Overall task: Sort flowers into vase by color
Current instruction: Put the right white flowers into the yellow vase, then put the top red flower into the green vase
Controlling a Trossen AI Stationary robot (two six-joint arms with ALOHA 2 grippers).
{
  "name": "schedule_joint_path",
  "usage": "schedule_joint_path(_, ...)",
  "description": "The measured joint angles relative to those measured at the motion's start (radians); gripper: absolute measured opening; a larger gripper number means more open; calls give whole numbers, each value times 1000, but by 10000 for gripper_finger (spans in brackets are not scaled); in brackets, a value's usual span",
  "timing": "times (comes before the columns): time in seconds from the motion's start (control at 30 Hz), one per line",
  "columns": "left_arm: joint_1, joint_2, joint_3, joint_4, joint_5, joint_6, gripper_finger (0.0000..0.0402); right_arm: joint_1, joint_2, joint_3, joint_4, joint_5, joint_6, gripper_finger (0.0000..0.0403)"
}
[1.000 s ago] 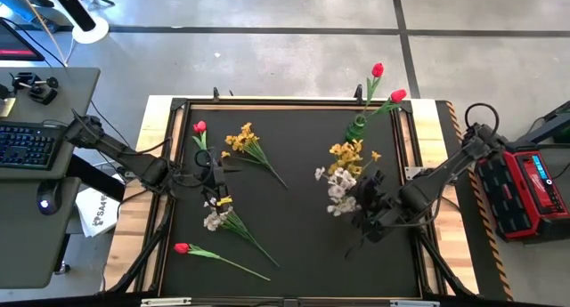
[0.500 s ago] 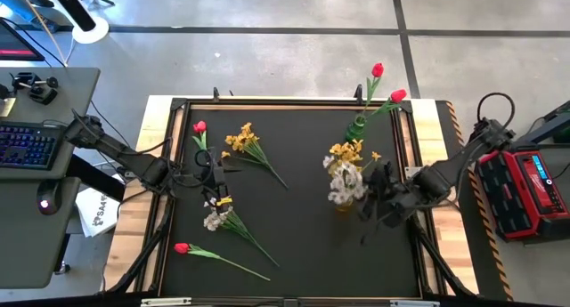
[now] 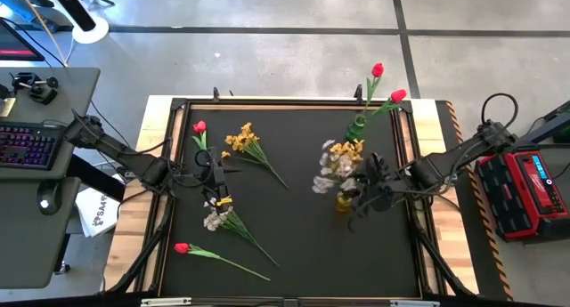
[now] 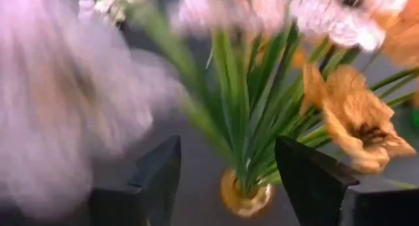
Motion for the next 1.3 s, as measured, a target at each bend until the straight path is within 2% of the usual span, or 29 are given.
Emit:
schedule_joint_path(0.2, 0, 0, 0, 0, 2, -3, 149, -3, 0, 58, -45, -55, -2, 243)
schedule_joint_path(0.37, -1, 0, 0, 0, 18, -9, 149, 2, -1, 177, -142, -123, 19, 243)
schedule_joint_path(0.47, -11, -2, 0, -3, 21, -9, 149, 23, -1, 251, -141, -144, -11, 243)
schedule_joint_path(0.57, -30, -9, 0, -24, 22, -24, 149, 55, 7, 315, -77, -112, -109, 243)
schedule_joint_path(0.7, -64, -37, 0, -92, 21, -78, 149, 90, 45, 348, 156, -73, -328, 243)
schedule_joint_path(0.87, -116, -89, 0, -237, -7, -208, 149, 102, 164, 348, 476, -139, -628, 243)
schedule_joint_path(1.0, -160, -147, 0, -362, 13, -334, 149, 87, 294, 349, 655, -199, -790, 243)
schedule_joint_path(1.17, -193, -235, 0, -464, 115, -481, 149, 55, 482, 467, 647, -197, -812, 243)
schedule_joint_path(1.23, -196, -245, 1, -511, 91, -583, 149, 47, 556, 538, 592, -167, -789, 243)
schedule_joint_path(1.3, -195, -243, 1, -583, 72, -751, 149, 42, 625, 624, 496, -119, -726, 243)
